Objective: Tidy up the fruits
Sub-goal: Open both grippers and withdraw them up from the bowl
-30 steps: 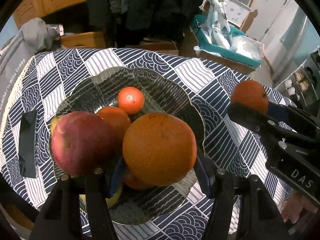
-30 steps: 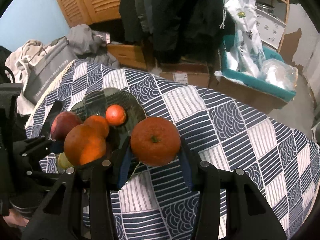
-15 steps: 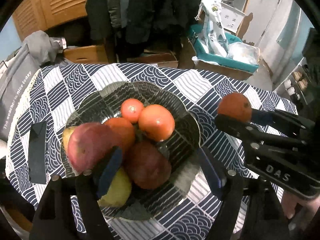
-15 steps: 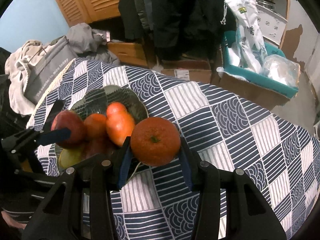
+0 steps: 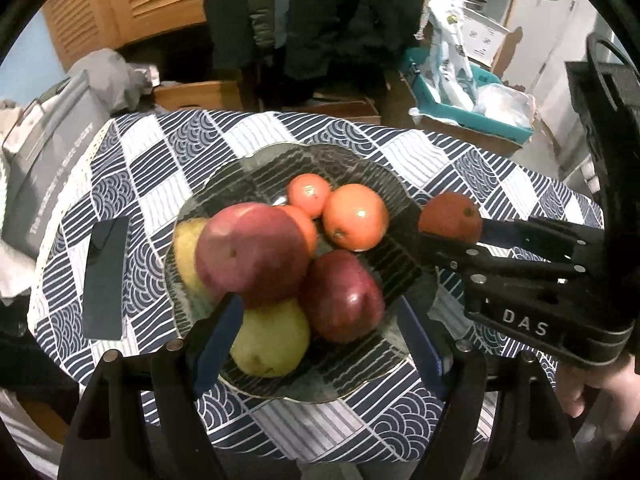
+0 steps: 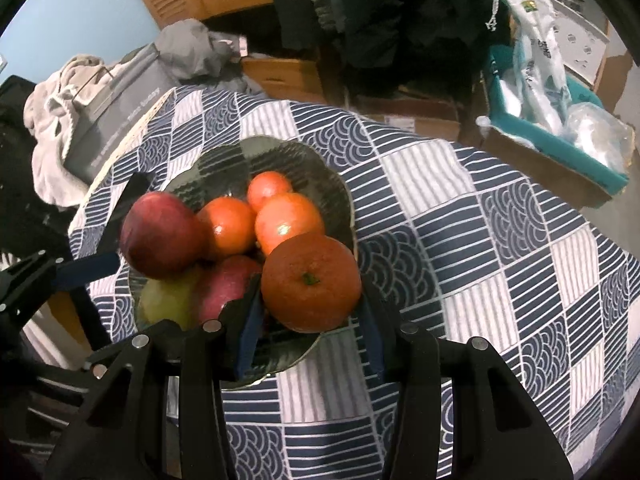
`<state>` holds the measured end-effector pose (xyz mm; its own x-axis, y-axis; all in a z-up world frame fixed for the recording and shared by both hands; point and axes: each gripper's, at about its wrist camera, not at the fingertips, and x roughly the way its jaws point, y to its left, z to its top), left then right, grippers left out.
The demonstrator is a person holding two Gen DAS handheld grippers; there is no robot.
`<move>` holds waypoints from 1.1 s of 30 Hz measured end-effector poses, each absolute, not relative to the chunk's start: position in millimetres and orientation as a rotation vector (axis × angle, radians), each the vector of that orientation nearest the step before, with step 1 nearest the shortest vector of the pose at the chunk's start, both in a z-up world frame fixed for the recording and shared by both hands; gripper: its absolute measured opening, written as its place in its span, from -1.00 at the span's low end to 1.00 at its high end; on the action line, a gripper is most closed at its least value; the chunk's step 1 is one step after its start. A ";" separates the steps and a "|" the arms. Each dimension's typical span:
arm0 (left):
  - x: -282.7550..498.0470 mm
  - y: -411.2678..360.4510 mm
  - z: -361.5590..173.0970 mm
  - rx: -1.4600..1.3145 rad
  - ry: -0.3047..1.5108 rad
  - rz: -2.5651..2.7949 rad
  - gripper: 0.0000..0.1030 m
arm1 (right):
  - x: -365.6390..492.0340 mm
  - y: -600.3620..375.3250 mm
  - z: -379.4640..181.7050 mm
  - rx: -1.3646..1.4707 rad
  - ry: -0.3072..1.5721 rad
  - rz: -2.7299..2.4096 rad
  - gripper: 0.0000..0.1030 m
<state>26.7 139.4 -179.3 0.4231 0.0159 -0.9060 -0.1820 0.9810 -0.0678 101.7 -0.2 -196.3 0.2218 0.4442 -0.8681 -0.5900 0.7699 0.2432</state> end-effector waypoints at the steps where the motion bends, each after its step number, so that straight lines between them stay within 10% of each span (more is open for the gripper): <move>1: 25.7 141.0 -179.5 -0.172 1.131 0.127 0.55 | 100.9 1.0 -196.7 -0.145 1.146 0.723 -0.12; 33: -1.3 127.1 -82.2 -0.177 0.890 0.115 0.68 | 52.3 -52.5 -56.6 -0.136 0.798 0.568 0.39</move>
